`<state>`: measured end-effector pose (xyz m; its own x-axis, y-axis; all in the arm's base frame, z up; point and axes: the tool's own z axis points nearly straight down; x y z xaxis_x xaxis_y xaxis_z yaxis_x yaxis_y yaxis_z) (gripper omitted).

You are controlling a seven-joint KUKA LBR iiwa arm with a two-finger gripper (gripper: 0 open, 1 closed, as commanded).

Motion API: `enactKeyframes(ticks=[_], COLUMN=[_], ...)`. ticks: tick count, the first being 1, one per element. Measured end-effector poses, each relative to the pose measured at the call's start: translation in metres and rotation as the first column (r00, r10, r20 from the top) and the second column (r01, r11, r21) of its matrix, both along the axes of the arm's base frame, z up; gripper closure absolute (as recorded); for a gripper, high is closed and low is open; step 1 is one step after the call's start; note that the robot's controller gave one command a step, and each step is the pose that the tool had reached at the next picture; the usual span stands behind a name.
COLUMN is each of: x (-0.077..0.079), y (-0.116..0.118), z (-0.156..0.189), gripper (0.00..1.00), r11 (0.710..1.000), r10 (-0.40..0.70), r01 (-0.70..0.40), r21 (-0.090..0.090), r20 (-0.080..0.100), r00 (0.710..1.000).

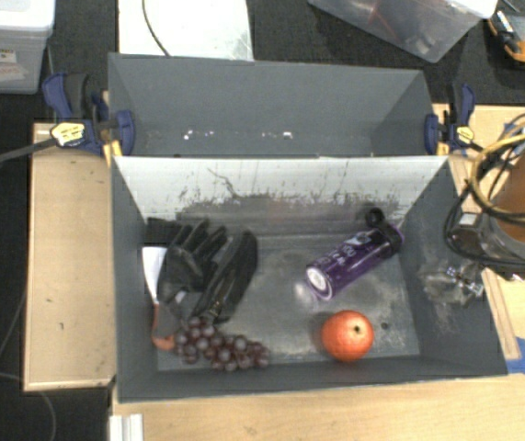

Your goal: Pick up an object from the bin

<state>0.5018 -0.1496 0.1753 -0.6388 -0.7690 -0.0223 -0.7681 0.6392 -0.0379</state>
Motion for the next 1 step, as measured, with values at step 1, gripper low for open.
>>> enactKeyframes(ticks=[1], x=[-0.0223], y=[0.0350], z=[-0.0786], gripper=[1.00], r11=[0.998], r10=[0.069], r01=[-0.069], r21=[0.009], r20=[-0.020], r00=[0.997])
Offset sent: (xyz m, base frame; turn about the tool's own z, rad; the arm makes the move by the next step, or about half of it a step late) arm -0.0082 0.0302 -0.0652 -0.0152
